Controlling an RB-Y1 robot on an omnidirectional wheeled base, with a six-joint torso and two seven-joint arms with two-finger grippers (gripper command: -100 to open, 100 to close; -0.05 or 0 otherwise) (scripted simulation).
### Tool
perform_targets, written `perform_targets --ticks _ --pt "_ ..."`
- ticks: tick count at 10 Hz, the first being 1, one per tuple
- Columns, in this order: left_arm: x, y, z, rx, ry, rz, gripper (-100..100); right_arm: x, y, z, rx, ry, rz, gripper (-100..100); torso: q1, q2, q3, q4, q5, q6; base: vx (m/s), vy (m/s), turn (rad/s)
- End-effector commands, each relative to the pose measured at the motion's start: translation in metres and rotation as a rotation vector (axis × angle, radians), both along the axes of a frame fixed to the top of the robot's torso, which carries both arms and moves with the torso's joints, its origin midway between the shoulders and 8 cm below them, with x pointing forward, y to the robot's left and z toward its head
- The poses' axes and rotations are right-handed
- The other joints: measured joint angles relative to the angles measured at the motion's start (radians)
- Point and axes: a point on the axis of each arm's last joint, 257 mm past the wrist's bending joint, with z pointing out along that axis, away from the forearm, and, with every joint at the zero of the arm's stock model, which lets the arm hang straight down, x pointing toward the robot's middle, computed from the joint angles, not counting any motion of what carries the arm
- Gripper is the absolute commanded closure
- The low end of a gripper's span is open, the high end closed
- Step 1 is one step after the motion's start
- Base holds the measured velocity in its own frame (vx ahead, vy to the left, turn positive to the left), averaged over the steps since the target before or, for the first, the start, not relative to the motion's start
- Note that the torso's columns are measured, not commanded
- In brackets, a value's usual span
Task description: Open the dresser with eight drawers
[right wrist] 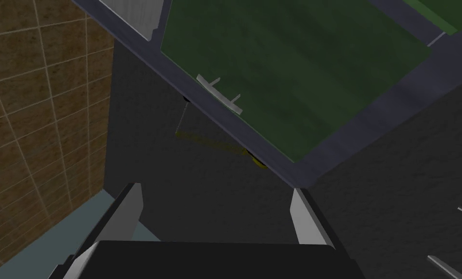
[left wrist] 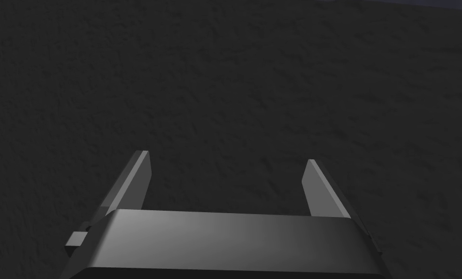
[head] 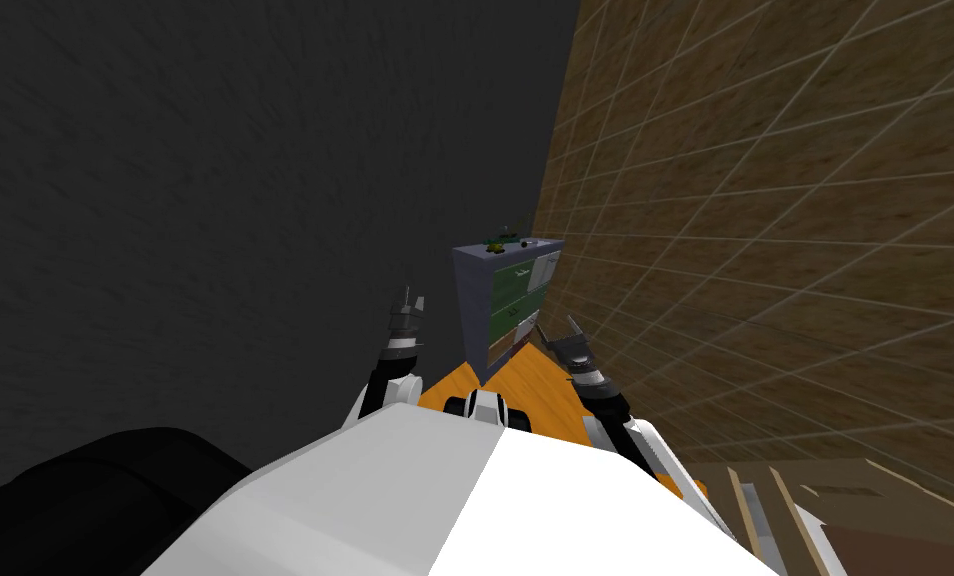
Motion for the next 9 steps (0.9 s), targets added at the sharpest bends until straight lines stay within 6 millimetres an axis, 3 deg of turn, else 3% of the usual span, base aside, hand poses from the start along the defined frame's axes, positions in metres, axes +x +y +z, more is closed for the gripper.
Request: perform_targets --ticks 1,2,4,5,9 --pt "0.0 0.0 0.0 0.0 0.0 0.0 0 0.002 0.002 -0.005 -0.064 -0.014 -0.021 -100 0.0 0.0 0.0 0.0 0.0 0.0 0.016 -0.008 -0.001" --pt "0.0 0.0 0.0 0.0 0.0 0.0 0 0.004 0.005 -0.016 -0.123 -0.014 -0.03 -100 0.0 0.002 0.001 0.0 0.0 0.0 0.027 -0.015 0.039" --pt "0.0 0.0 0.0 0.0 0.0 0.0 0 0.004 0.005 -0.016 -0.153 -0.026 -0.044 -100 0.0 0.001 0.0 0.0 0.0 0.0 0.027 -0.006 0.014" --pt "0.0 0.0 0.0 0.0 0.0 0.0 0 0.007 0.009 -0.028 -0.212 -0.026 -0.052 -100 0.001 0.001 0.001 0.0 0.0 0.0 0.039 -0.014 0.038" --pt "0.0 0.0 0.0 0.0 0.0 0.0 0 0.009 0.013 -0.04 -0.32 -0.047 -0.081 -100 0.0 0.001 0.001 0.0 0.0 0.0 0.031 -0.01 0.025"
